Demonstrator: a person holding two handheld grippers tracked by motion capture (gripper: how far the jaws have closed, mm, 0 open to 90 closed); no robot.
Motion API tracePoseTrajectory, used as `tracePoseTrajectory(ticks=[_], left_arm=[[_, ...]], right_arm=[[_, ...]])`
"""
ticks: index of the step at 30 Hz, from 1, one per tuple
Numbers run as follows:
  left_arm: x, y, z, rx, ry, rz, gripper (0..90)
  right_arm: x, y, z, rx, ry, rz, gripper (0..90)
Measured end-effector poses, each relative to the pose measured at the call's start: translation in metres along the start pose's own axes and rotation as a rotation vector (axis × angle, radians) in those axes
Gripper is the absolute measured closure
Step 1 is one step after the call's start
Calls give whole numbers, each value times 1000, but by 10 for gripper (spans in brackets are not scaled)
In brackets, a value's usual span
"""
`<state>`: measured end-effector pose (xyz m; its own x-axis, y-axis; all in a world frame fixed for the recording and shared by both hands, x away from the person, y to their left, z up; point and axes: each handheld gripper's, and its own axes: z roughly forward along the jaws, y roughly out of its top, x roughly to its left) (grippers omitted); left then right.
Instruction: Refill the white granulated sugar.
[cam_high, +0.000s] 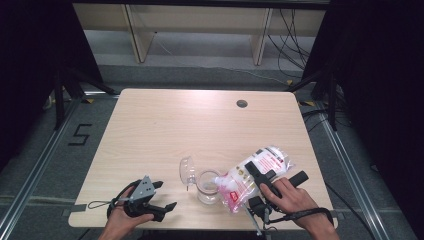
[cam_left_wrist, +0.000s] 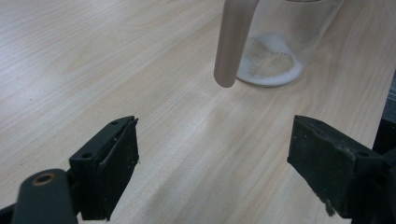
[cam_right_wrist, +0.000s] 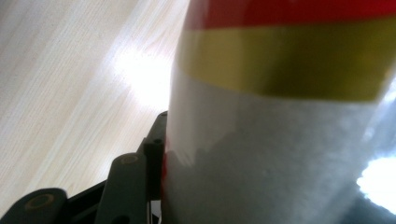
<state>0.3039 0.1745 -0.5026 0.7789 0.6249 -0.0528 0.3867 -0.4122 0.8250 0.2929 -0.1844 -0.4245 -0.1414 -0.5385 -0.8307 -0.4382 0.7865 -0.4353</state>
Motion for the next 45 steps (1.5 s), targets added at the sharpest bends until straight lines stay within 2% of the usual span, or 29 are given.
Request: tracePoseTrajectory(ticks=[2,3,4,5,10,11,12,14,15,16,18,19,20,22,23,24,28,29,30,31,33,35,36,38,40,42,43,44,45], left_arm=[[1,0,0,-1,-6,-1,156],[1,0,0,-1,-5,-1,156],[1,0,0,-1,-5,-1,156],[0,0,0,-2,-1,-2,156],[0,0,1,0,-2,9,156],[0,0,0,0,-2,9,156],[-1,0,0,-5,0,-3,156],[0,0,0,-7,-1,0,156],[0,0,0,-7,-1,1,156],[-1,0,1,-12,-4,-5,156],[2,0,1,-8,-8,30,156],[2,1,1,0,-5,33,156],[0,0,1,-2,-3,2,156],[0,0,1,-13,-6,11,156],[0,0,1,-8,-3,-3,156],[0,0,1,-10,-3,-5,156],[0,0,1,-1,-3,1,156],[0,0,2,-13,-7,-7,156],[0,-1,2,-14,-8,-9,156],[2,0,1,9,4,11,156],[1,-1,1,-8,-2,-6,156],[0,-1,2,-24,-6,-13,156],[3,0,0,5,3,28,156],[3,0,0,3,0,34,156],[1,-1,1,-4,-8,1,156],[0,-1,2,-13,-12,-8,156],[2,0,1,2,2,10,156],[2,0,1,9,2,14,156],[2,-1,1,3,-1,10,156]], right_arm=[[2,0,-1,21,8,16,525],[2,0,-1,12,6,23,525],[2,0,-1,12,6,23,525],[-1,0,0,-1,2,-3,526],[1,0,-1,6,-3,21,527],[0,0,-1,7,0,8,527],[2,1,-2,17,6,44,528],[1,1,-1,1,1,30,528],[2,1,-1,-5,-1,52,529],[-1,1,-1,4,2,19,529],[0,1,-1,-4,-2,40,529],[0,1,0,-4,-2,41,530],[0,1,0,-6,-2,44,530],[1,1,-1,5,3,55,530],[-2,0,0,-6,-2,8,531],[-2,0,0,-3,-2,-1,531],[-3,-1,1,-7,-4,-3,532],[-2,-1,0,-5,-2,13,532],[-3,-1,0,-9,-10,1,532],[-3,-2,0,-8,-10,6,533],[-3,-2,-1,-5,-16,3,533],[1,-1,-1,-7,-10,80,534],[-5,-3,-2,-1,-9,-2,534],[-5,-4,-2,2,-5,-1,535],[-6,-4,-2,2,-5,-4,535],[-6,-5,-2,3,-8,-9,536],[-6,-5,-2,1,-13,-10,536],[-4,-4,-3,11,-7,29,536],[-4,-4,-3,13,1,22,536]])
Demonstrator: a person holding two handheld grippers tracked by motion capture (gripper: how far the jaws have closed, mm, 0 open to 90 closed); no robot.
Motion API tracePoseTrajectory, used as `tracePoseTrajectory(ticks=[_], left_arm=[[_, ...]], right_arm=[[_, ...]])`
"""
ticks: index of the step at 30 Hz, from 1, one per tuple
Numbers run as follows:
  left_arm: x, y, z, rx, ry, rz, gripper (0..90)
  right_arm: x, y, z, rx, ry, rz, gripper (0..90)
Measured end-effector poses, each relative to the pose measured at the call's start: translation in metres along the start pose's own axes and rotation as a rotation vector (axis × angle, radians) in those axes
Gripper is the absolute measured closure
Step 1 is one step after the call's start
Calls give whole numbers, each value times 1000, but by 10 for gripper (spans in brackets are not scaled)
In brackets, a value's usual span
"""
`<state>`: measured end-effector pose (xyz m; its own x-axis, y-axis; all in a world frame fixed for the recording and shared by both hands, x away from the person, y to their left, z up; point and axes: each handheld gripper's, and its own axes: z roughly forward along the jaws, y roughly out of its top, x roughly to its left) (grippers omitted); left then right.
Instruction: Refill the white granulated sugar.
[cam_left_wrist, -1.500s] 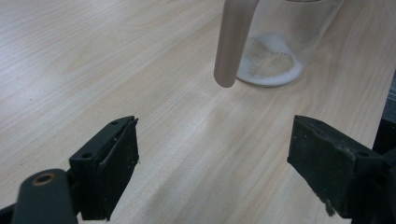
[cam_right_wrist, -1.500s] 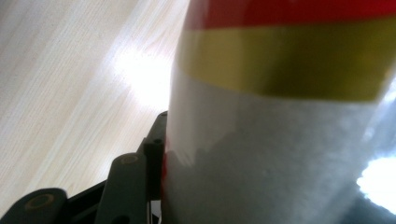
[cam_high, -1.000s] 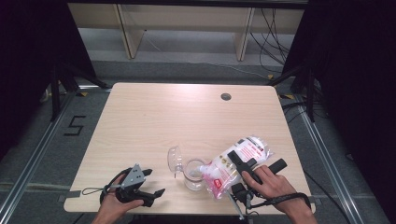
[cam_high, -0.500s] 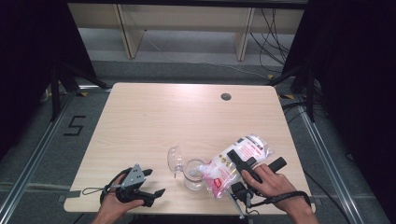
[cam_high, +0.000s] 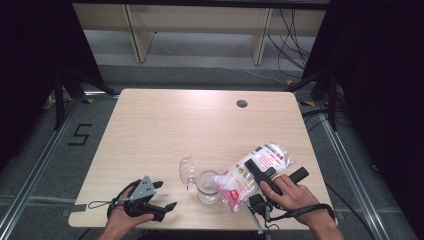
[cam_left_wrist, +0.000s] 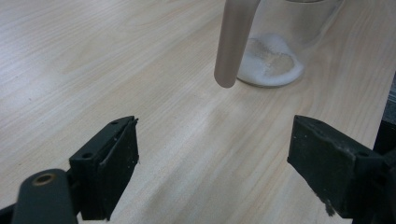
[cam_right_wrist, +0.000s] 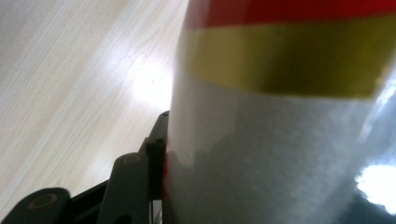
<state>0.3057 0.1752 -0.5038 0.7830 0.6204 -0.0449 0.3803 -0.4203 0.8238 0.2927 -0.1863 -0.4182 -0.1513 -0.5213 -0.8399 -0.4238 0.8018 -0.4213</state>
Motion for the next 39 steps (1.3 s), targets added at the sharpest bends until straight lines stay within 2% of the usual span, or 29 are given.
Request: tracePoseTrajectory(ticks=[1,2,3,4,5,6,7,9,10,12,14,15,18,19,20,22,24,26,27,28,29,30,31,32,33,34,36,37,39], left_arm=[[0,0,0,4,3,3,156],[0,0,0,7,2,8,156],[0,1,0,5,-2,7,156],[0,1,0,1,-13,9,156],[0,1,0,0,-9,18,156],[0,1,0,0,-10,27,156],[-1,0,0,1,-12,-4,156],[-1,0,0,-6,-7,-9,157],[-2,0,0,-9,-8,-14,157],[-1,0,0,-2,-8,-5,156],[-1,1,0,1,-12,-2,157],[-1,1,0,2,-13,-2,157],[-1,1,-1,-5,-3,8,156],[-2,0,0,-8,-1,-11,156],[-2,1,-1,-7,0,-10,156],[-2,1,-1,-6,-1,-8,157],[-1,1,0,-7,-4,18,156],[0,1,0,-7,-4,18,156],[0,1,0,-9,-4,17,157],[-2,0,0,-5,-5,-9,156],[-1,0,0,-2,-5,-5,157],[0,1,0,13,1,11,157],[-2,1,0,-8,-2,-4,156],[-1,1,-1,-7,-3,11,156],[-1,1,-1,-11,-2,5,157],[-2,1,-1,-6,2,-9,156],[-2,0,-1,-9,-1,-10,157],[-1,1,-1,-6,-6,-8,157],[-2,1,-1,-7,-5,-7,156]], right_arm=[[0,0,0,-4,-7,4,537],[-2,-1,1,-12,-13,-34,537],[-2,-1,1,-13,-14,-39,537],[0,0,0,-5,-7,-1,537],[-1,0,0,-2,-3,-1,538],[-4,-1,1,-12,-9,-38,538],[-4,-1,1,-12,-9,-38,538],[-5,-2,0,-13,-17,-47,539],[-5,-2,0,-13,-17,-47,539],[-3,-1,1,-22,-20,-4,540],[-4,-1,1,-24,-26,-16,541],[-3,-1,1,-22,-21,-1,541],[-3,-1,1,-25,-17,-4,542],[-3,-1,2,-22,-20,-8,543],[-7,-1,1,-10,-2,-55,543],[-6,-1,1,-15,-15,-51,544],[-6,-1,1,-14,-13,-46,546],[-5,-1,1,-16,-13,-39,547],[-3,-1,2,-25,-19,-4,547],[-3,-1,2,-24,-21,-6,548],[-3,-1,2,-25,-23,-8,548],[-5,-2,1,-23,-25,-38,549],[-6,-3,0,-19,-26,-58,549],[-4,-2,0,-10,-21,-21,550],[-6,-2,0,-17,-27,-60,550],[-11,-1,3,-59,-24,-131,551],[-12,0,4,-70,-25,-147,552],[-19,2,8,-127,-26,-260,552],[-20,3,8,-142,-32,-291,553]])
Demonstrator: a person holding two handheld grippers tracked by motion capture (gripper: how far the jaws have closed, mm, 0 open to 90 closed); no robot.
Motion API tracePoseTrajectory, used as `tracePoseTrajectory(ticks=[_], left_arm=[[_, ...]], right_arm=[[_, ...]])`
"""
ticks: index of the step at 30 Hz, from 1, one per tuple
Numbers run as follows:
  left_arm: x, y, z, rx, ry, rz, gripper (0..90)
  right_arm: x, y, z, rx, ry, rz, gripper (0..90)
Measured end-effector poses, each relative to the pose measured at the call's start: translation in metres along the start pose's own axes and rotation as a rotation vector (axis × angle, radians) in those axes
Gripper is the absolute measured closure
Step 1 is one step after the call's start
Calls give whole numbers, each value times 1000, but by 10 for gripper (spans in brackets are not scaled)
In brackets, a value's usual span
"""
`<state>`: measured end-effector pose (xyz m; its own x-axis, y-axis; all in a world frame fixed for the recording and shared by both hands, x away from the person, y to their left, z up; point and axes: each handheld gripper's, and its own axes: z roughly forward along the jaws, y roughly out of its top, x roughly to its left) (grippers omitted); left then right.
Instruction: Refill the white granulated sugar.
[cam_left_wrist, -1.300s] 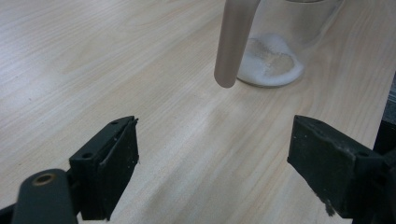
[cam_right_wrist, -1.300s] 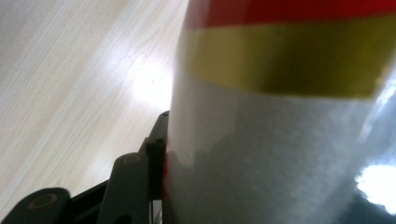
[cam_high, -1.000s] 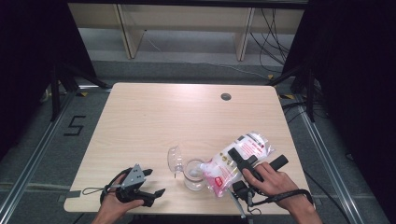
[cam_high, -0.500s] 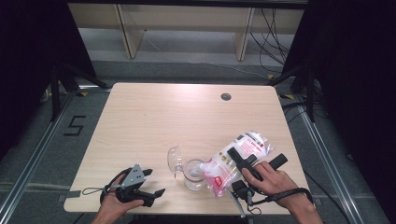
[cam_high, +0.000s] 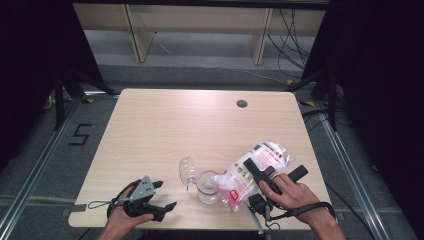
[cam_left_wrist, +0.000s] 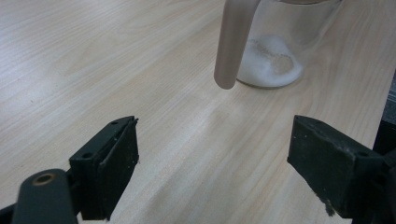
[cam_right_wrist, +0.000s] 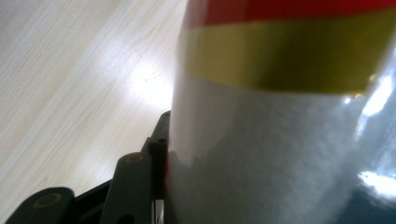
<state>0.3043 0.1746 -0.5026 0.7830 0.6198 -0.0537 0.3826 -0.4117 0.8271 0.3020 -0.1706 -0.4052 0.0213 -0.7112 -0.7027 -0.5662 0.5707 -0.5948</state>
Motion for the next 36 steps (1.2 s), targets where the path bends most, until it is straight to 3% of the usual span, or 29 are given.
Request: tracePoseTrajectory(ticks=[4,5,7,8,12,16,18,23,26,28,30,36], left_arm=[[0,0,0,0,6,0,156],[0,0,0,0,6,-1,157],[0,0,0,0,6,0,157],[0,0,0,0,6,0,156],[-1,0,1,-3,4,-5,157],[1,1,0,5,0,37,157],[0,0,0,2,4,-2,157],[1,0,0,7,-1,19,157],[0,0,1,-1,1,4,157],[1,1,0,0,-2,32,157],[-1,0,0,-6,4,-5,157],[-1,0,1,-4,4,-6,157]], right_arm=[[1,0,-1,9,-2,13,554],[9,1,-6,81,0,146,555],[18,3,-10,151,33,276,555],[14,1,-9,123,3,214,556],[15,2,-11,140,0,240,557],[15,2,-10,134,2,236,558],[15,1,-11,134,6,234,559],[15,2,-11,128,-4,239,561],[16,2,-12,135,1,232,562],[16,2,-12,136,2,233,562],[16,2,-12,137,2,230,563],[16,1,-13,134,1,225,565]])
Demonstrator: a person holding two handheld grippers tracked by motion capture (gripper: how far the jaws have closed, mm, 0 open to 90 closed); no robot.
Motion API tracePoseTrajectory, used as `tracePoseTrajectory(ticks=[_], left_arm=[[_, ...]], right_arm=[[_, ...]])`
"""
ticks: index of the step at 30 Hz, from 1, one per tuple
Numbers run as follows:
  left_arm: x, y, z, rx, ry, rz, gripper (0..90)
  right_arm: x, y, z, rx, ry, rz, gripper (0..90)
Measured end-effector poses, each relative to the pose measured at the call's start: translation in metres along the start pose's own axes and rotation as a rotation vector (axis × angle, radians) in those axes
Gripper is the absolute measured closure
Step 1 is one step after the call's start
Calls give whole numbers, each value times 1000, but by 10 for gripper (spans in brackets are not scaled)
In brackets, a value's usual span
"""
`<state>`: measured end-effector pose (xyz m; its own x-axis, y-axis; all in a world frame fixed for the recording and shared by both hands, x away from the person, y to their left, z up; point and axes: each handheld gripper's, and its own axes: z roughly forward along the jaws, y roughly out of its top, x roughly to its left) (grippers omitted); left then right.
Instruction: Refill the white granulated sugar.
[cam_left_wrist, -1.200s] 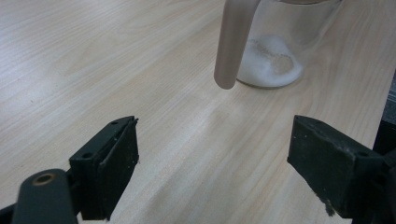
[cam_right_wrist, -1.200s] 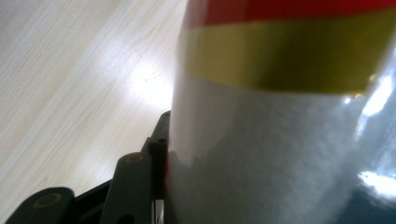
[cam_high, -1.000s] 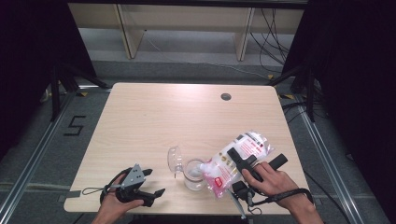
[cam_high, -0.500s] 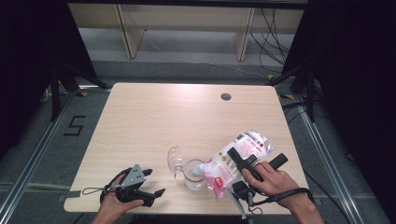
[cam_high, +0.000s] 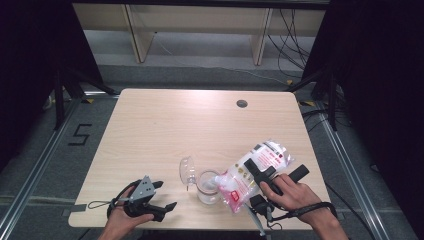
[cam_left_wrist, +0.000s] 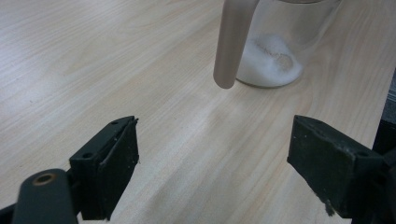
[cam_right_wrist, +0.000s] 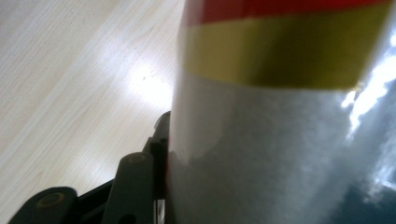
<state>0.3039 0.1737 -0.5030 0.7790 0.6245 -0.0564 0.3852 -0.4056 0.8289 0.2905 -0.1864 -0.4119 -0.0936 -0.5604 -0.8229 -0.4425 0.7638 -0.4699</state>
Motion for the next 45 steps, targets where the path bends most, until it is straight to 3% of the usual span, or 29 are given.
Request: tracePoseTrajectory(ticks=[3,5,8,12,14,16,17,29,43,45], left_arm=[[2,1,-1,6,-2,37,157],[1,0,-1,4,3,6,157],[1,0,-1,2,-2,4,157],[1,0,-1,3,-3,4,157],[1,0,-1,3,-4,6,157],[1,0,-1,3,-4,12,157],[0,0,0,-3,1,-1,157],[1,0,-1,4,-4,12,157],[0,0,0,-2,1,-1,157],[1,0,-1,4,-2,14,157]], right_arm=[[0,0,0,0,2,-1,566],[0,0,0,0,0,-4,567],[-1,0,0,-2,0,-4,567],[0,0,0,-5,-1,-2,568],[-1,0,1,-13,-1,-25,569],[1,1,1,-14,3,1,570],[1,1,1,-14,3,1,570],[0,-1,1,-11,4,4,573],[0,-1,0,-14,3,4,576],[0,-1,0,-15,2,3,577]])
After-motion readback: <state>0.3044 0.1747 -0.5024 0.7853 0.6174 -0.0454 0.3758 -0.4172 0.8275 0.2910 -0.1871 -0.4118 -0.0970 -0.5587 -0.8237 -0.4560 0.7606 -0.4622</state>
